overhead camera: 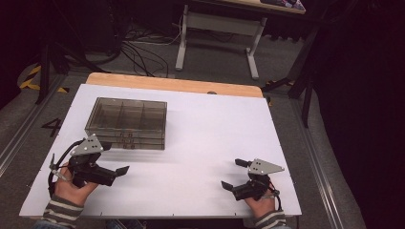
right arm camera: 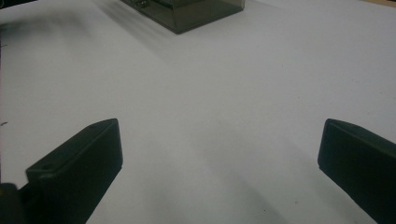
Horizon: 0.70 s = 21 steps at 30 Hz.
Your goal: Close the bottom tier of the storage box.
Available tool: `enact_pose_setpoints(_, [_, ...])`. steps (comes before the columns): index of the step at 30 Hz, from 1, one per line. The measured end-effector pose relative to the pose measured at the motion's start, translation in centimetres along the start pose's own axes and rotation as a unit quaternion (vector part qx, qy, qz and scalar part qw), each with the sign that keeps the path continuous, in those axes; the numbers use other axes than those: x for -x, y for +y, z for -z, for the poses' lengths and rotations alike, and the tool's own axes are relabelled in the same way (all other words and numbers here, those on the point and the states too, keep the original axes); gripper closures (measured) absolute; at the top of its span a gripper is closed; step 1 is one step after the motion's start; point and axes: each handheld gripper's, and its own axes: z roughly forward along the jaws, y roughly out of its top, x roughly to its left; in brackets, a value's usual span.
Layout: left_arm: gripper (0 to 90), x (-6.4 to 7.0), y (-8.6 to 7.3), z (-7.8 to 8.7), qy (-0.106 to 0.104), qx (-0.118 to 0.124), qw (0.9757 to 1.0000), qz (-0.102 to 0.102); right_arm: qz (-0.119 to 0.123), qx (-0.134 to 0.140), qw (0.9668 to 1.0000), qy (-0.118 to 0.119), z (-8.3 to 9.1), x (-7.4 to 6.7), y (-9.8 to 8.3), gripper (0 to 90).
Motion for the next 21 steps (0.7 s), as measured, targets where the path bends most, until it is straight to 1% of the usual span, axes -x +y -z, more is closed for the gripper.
enact_pose_setpoints(3, [0.0, -0.1, -0.6, 0.3, 0.007, 0.011, 0.9999, -0.008, 0.0, 0.0, 1.0, 0.0, 0.0, 0.0, 0.0, 0.6])
enact_pose_setpoints(5, [0.0, -0.2, -1.1, 0.5, 0.007, 0.017, 0.9998, -0.003, 0.0, 0.0, 1.0, 0.0, 0.0, 0.0, 0.0, 0.6])
enact_pose_setpoints(6, [0.0, -0.3, -1.3, 0.6, 0.005, 0.019, 0.9998, 0.0, 0.0, 0.0, 1.0, 0.0, 0.0, 0.0, 0.0, 0.6])
enact_pose_setpoints(11, [0.0, -0.8, -2.7, 0.9, -0.011, 0.05, 0.9987, 0.01, 0.0, -0.001, 1.0, 0.0, 0.0, 0.0, 0.0, 0.6])
enact_pose_setpoints(13, [0.0, -1.0, -3.4, 0.9, -0.012, 0.054, 0.9984, 0.012, 0.0, 0.0, 1.0, 0.0, 0.0, 0.0, 0.0, 0.6])
enact_pose_setpoints(15, [0.0, -1.1, -3.9, 1.0, -0.004, 0.054, 0.9985, 0.011, 0.0, 0.0, 1.0, 0.0, 0.0, 0.0, 0.0, 0.6])
enact_pose_setpoints(17, [0.0, -1.4, -4.6, 1.1, -0.004, 0.056, 0.9983, 0.018, 0.0, -0.001, 1.0, 0.0, 0.0, 0.0, 0.0, 0.6])
enact_pose_setpoints(21, [0.0, -1.6, -5.6, 1.1, 0.002, 0.063, 0.9978, 0.021, 0.0, -0.001, 1.0, 0.0, 0.0, 0.0, 0.0, 0.6])
